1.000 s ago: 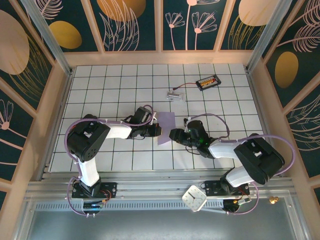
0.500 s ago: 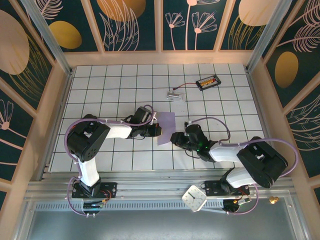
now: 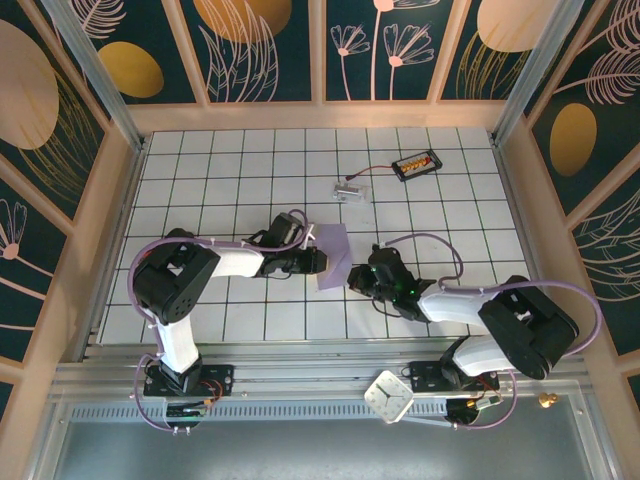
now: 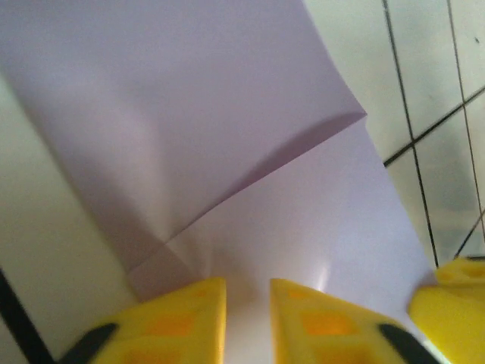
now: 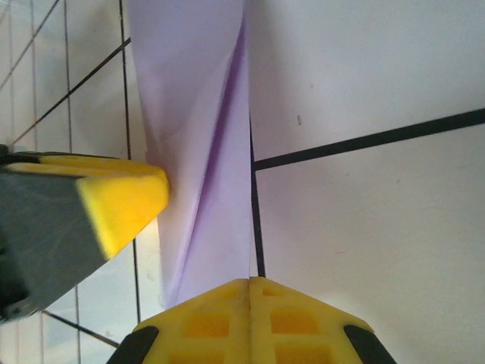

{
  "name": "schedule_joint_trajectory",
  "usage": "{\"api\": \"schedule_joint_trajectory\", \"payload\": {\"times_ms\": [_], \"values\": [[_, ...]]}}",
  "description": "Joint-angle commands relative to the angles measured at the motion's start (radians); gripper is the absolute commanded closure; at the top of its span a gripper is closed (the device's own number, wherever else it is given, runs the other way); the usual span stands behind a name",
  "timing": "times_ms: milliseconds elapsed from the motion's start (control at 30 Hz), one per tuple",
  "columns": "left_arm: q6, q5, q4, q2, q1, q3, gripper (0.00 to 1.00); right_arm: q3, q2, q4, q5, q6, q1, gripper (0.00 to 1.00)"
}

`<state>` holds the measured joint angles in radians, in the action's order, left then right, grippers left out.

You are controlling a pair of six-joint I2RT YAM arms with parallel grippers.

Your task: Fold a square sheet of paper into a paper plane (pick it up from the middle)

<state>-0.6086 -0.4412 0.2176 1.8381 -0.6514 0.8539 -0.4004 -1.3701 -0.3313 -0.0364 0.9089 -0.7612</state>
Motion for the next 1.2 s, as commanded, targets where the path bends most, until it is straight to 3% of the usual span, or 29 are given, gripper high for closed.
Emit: {"api": "schedule_joint_trajectory", "payload": {"times_ms": [0,200,267,400,533,667,800,967,1167], "values": [[-0.074,-0.075,0.054,-0.063,0.005,0.012,0.59,-0.071,0.034,0.17,0.088,-0.098,0.003,1.0],[-0.149,-0.105,0.11,-0.258,0.061,-0.013,0.37,-0.222,0.136,0.491,0.131,-0.324,0.112,1.0],[-0.145,-0.071,0.085,-0.332,0.099,-0.037,0.32,-0.322,0.167,0.649,0.232,-0.433,0.122,1.0],[-0.11,0.022,0.007,-0.435,0.162,-0.068,0.28,-0.491,0.175,0.856,0.402,-0.576,0.073,1.0],[-0.106,0.088,-0.032,-0.478,0.222,-0.102,0.28,-0.593,0.087,0.978,0.536,-0.63,-0.037,1.0],[-0.128,0.155,-0.035,-0.497,0.256,-0.148,0.28,-0.602,-0.039,0.967,0.551,-0.62,-0.167,1.0],[-0.13,0.189,-0.05,-0.505,0.266,-0.173,0.28,-0.583,-0.138,0.858,0.473,-0.597,-0.271,1.0],[-0.127,0.152,-0.051,-0.505,0.268,-0.188,0.29,-0.568,-0.236,0.729,0.356,-0.583,-0.354,1.0],[-0.148,0.055,-0.014,-0.481,0.266,-0.206,0.34,-0.534,-0.263,0.627,0.271,-0.578,-0.374,1.0]]}}
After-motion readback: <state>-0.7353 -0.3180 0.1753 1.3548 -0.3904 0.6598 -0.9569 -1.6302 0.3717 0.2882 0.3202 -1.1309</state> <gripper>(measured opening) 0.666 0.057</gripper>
